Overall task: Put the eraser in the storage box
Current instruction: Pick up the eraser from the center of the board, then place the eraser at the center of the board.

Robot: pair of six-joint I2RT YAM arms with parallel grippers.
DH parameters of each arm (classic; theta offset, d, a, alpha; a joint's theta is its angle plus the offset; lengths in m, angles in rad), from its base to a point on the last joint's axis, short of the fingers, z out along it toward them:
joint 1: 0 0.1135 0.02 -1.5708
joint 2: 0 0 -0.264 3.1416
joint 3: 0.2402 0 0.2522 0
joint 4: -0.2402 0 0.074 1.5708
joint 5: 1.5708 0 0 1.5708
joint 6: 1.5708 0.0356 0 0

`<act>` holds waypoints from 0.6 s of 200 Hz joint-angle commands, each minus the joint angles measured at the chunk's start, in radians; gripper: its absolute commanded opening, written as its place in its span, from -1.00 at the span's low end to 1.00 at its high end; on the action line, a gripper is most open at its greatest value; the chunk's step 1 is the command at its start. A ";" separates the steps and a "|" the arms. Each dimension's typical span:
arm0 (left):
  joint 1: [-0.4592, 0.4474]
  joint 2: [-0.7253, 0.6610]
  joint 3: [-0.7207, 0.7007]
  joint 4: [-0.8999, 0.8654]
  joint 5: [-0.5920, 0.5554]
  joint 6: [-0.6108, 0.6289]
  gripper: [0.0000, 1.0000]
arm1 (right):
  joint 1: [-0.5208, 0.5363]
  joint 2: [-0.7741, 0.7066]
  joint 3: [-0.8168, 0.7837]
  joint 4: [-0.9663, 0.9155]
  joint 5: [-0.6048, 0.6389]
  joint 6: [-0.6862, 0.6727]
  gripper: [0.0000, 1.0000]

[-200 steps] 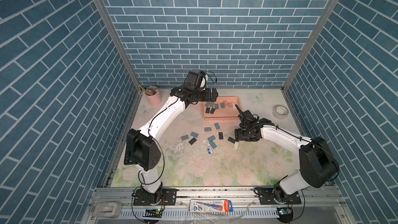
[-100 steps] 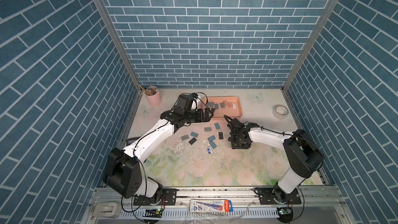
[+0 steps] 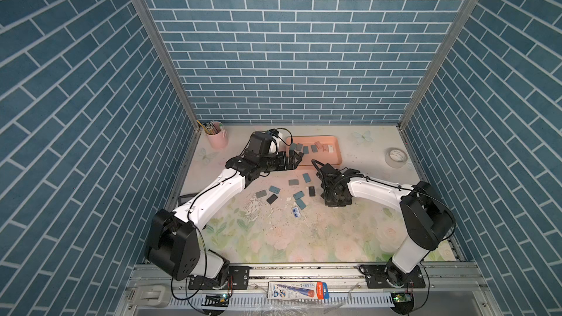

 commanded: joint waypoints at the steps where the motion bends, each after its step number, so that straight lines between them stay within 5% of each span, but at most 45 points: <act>1: 0.019 0.010 0.035 0.014 0.021 -0.016 0.99 | -0.026 -0.040 0.185 -0.124 0.043 -0.097 -0.62; 43: 0.049 0.048 0.048 0.043 0.056 -0.063 0.99 | -0.117 0.161 0.505 -0.139 0.000 -0.216 -0.63; 120: 0.086 0.099 0.064 0.012 0.097 -0.053 0.99 | -0.169 0.612 0.932 -0.100 -0.146 -0.216 -0.62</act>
